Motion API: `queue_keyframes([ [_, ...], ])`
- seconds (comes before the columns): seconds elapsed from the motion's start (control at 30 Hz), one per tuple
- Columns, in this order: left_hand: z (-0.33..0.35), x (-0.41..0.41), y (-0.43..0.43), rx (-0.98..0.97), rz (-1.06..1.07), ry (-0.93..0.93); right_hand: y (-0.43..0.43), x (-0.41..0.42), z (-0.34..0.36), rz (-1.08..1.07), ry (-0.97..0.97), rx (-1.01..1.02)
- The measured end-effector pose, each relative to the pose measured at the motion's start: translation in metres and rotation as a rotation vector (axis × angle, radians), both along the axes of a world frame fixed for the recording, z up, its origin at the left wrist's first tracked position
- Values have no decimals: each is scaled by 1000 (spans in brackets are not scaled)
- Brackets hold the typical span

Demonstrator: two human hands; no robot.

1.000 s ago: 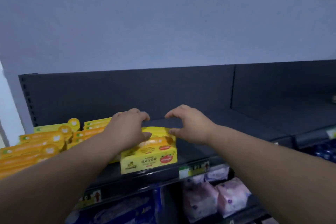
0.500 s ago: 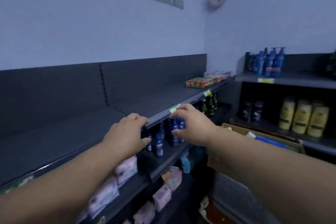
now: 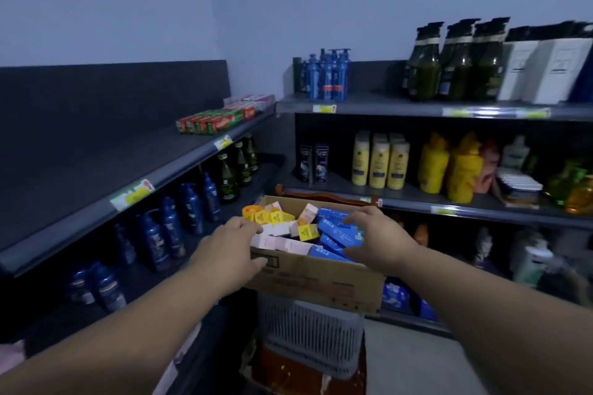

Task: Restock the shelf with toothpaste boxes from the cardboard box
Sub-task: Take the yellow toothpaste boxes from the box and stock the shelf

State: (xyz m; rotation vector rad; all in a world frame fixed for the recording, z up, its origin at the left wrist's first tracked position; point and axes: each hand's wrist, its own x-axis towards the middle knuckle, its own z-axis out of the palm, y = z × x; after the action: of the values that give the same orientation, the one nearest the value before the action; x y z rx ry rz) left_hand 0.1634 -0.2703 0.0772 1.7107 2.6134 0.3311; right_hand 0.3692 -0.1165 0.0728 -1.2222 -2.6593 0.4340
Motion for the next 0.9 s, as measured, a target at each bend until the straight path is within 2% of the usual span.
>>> queue_keyframes([
  [0.33, -56, -83, 150, -44, -125, -65, 104, -58, -49, -155, -21, -71],
  [0.53, -80, -141, 206, -90, -66, -54, 142, -108, -84, -167, -36, -165],
  [0.77, -118, -168, 238, -123, 6, -88, 176, -146, -131, -64, -22, -239],
  [0.9, -135, -176, 243, -91, 58, -112, 198, -167, -147, 94, -80, -311],
])
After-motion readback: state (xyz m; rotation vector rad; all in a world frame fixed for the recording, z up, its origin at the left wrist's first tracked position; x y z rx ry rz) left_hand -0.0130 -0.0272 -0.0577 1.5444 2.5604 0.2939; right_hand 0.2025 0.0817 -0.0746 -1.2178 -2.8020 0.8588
